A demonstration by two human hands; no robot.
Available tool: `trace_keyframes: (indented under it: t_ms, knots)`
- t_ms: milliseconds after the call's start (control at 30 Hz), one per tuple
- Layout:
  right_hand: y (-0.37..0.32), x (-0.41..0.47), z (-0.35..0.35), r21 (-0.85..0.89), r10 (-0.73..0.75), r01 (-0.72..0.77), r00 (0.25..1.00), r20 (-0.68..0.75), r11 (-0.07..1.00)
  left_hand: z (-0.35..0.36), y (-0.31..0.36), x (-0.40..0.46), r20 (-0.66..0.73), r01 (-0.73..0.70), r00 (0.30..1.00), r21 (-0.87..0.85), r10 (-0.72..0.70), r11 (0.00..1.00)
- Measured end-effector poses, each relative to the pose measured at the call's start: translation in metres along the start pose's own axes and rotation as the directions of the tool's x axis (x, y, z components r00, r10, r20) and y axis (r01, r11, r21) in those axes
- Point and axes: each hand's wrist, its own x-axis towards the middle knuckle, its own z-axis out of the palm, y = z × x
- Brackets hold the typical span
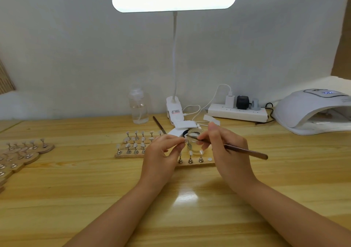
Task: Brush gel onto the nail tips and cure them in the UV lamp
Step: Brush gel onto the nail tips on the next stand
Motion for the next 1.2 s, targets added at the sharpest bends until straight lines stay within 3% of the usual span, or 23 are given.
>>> trace_keyframes:
  t_ms: [100, 233, 367, 500, 867, 1000, 1200]
  knots:
    - [-0.0006, -0.0003, -0.0005, 0.038, 0.091, -0.09, 0.996, -0.008, 0.995, 0.0002, 0.0005, 0.0003, -0.007, -0.002, 1.0, -0.001, 0.002, 1.0]
    - [0.0, 0.001, -0.0007, 0.003, 0.015, -0.015, 1.0, -0.023, 1.0, 0.0002, 0.0001, 0.0004, -0.009, -0.011, 1.0, 0.002, 0.011, 1.0]
    - [-0.0015, 0.0, -0.0009, 0.066, 0.127, -0.126, 0.992, -0.02, 0.99, -0.0005, 0.0011, -0.0002, -0.025, -0.033, 0.999, -0.001, 0.032, 0.999]
    - [-0.0013, 0.0019, -0.0004, 0.055, 0.076, -0.073, 0.996, -0.04, 0.996, -0.0001, 0.0004, 0.0007, -0.026, -0.039, 0.999, -0.005, 0.039, 0.999]
    - [-0.0008, 0.0, -0.0003, 0.067, 0.131, -0.129, 0.991, -0.019, 0.989, 0.0003, 0.0003, 0.0003, -0.03, -0.018, 0.999, -0.034, 0.017, 0.999]
    - [-0.0022, -0.0001, -0.0002, 0.065, 0.068, -0.066, 0.997, -0.027, 0.996, 0.0003, -0.0005, 0.0, -0.031, -0.01, 0.999, -0.05, 0.008, 0.999]
    - [-0.0027, -0.0017, -0.0006, 0.082, 0.13, -0.126, 0.99, -0.049, 0.989, -0.0005, 0.0002, -0.0003, -0.035, 0.02, 0.999, -0.082, -0.023, 0.996]
